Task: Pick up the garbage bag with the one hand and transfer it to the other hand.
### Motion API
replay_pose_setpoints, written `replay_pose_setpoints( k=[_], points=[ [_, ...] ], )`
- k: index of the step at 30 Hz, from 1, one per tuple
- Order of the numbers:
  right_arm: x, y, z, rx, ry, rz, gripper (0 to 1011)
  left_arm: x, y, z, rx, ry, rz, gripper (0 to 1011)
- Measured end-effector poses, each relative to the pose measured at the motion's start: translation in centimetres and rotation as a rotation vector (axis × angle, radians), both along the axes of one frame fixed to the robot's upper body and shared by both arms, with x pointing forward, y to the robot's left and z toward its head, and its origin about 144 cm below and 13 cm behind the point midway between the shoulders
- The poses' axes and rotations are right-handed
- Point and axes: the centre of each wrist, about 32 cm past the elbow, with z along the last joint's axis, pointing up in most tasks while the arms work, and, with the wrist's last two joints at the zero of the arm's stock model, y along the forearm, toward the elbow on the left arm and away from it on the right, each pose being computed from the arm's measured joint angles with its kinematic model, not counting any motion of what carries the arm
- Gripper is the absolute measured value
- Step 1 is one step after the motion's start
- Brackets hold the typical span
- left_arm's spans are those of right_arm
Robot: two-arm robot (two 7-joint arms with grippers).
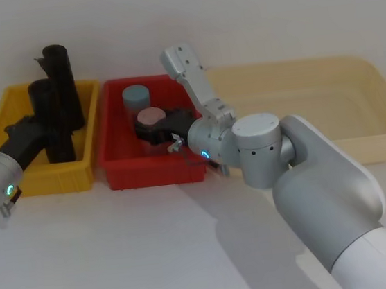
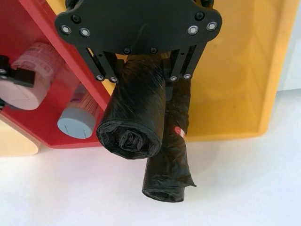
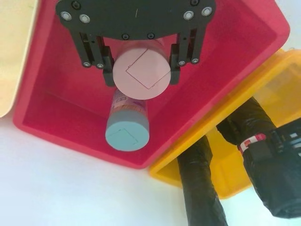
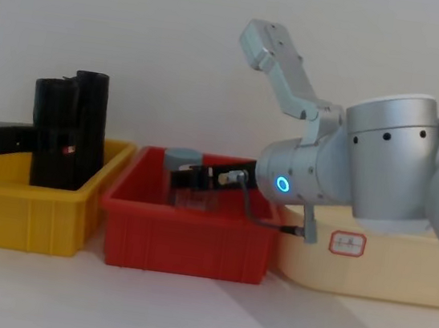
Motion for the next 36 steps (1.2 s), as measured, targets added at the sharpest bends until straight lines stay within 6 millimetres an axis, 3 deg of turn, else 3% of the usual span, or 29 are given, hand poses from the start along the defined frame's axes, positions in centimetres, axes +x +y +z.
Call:
replay_pose_setpoints(
  k=[19, 36],
  points=[
    [-4.1, -2.0, 1.7, 0.035, -0.169, -0.076, 653, 0.0, 0.0, 0.0, 0.0, 0.0, 0.0, 405],
    [-8.7, -5.4, 3.6, 0.089, -0.38, -0.299, 652, 0.0, 0.0, 0.0, 0.0, 0.0, 0.0, 405]
  ],
)
